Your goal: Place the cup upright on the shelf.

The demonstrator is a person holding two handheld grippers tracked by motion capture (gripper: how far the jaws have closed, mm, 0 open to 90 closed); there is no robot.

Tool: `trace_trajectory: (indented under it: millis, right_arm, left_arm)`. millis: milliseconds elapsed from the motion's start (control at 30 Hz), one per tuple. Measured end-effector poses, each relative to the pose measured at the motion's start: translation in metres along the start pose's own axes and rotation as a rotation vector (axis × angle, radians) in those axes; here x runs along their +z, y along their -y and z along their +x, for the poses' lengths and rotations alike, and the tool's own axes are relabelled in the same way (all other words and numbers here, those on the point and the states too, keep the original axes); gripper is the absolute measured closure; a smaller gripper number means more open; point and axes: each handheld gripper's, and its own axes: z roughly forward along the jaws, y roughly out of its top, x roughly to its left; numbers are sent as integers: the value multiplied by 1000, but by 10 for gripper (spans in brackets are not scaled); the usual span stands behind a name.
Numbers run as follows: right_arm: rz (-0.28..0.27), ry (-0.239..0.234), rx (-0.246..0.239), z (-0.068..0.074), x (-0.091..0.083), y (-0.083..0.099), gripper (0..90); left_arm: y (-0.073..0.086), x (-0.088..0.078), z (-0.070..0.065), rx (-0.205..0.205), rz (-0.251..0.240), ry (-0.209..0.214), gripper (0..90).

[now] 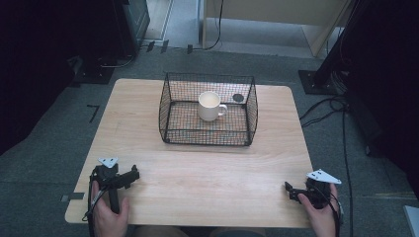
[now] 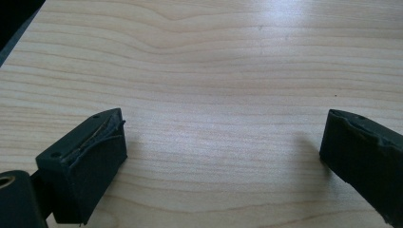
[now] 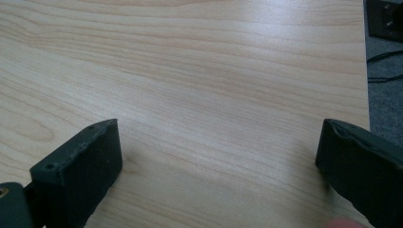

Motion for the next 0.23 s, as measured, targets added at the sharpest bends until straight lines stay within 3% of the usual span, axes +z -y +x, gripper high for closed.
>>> trace_trajectory:
  millis: [233]
  right_arm:
    - [0,12,13,1,0,0,8]
  left_arm:
    - [0,0,0,0,1,0,18]
